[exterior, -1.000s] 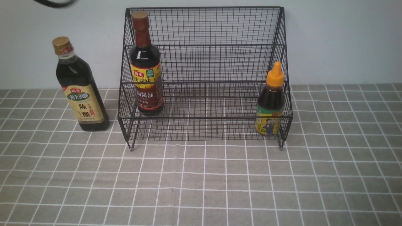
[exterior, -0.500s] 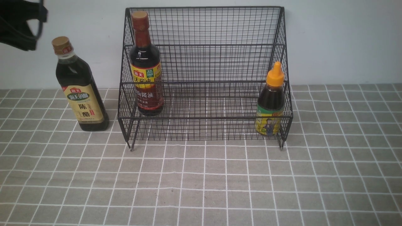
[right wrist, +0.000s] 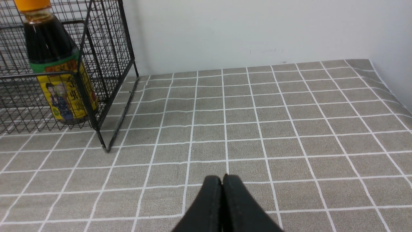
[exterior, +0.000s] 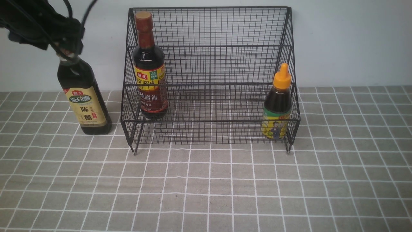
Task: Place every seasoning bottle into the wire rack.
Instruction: Use the left arm to grab the condiment bottle closest to it, then use the left arm to put the condiment bottle back on the shelf
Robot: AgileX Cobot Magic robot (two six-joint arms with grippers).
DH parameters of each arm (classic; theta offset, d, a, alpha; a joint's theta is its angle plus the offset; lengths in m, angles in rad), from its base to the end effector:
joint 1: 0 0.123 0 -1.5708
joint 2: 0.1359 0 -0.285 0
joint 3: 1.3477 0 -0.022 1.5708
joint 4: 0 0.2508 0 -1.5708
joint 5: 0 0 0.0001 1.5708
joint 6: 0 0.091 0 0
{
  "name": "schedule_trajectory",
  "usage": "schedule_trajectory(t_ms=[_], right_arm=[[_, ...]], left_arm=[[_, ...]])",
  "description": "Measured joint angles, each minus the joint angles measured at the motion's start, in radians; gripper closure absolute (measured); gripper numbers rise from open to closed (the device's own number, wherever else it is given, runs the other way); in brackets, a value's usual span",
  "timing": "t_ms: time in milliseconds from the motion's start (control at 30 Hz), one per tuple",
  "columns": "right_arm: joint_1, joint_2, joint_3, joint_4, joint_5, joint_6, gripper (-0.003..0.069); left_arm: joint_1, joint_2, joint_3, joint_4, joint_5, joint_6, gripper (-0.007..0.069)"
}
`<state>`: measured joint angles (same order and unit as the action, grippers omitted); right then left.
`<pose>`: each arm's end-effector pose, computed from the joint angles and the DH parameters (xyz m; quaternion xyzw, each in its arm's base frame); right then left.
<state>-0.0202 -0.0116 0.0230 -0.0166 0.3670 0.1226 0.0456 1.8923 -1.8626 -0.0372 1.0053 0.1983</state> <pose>0.0527 -0.0016 0.1730 0.0528 0.8005 0.0235 0.5966 0.4277 0.0167 0.3412 0.0679 0.9493 0.0194 0.3063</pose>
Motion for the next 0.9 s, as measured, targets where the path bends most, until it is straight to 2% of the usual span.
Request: schedule_trajectory(t_ms=[233, 333, 367, 400, 433, 500, 900], right_arm=[[0.000, 0.000, 0.000, 0.000, 0.000, 0.000, 0.0671], [0.000, 0.000, 0.000, 0.000, 0.000, 0.000, 0.0671], [0.000, 0.000, 0.000, 0.000, 0.000, 0.000, 0.0671], [0.000, 0.000, 0.000, 0.000, 0.000, 0.000, 0.0671], [0.000, 0.000, 0.000, 0.000, 0.000, 0.000, 0.0671], [0.000, 0.000, 0.000, 0.000, 0.000, 0.000, 0.0671], [0.000, 0.000, 0.000, 0.000, 0.000, 0.000, 0.0671]], left_arm=[[0.000, 0.038, 0.000, 0.001, -0.041, 0.000, 0.0062], [0.000, 0.039, 0.000, 0.001, -0.044, 0.000, 0.0097], [0.000, 0.039, 0.000, 0.001, -0.044, 0.000, 0.0155], [0.000, 0.039, 0.000, 0.001, -0.044, 0.000, 0.0174], [0.000, 0.039, 0.000, 0.001, -0.042, -0.001, 0.0255], [0.000, 0.039, 0.000, -0.015, -0.036, -0.006, 0.0306], [-0.003, -0.060, 0.014, 0.009, 0.057, -0.004, 0.0306]])
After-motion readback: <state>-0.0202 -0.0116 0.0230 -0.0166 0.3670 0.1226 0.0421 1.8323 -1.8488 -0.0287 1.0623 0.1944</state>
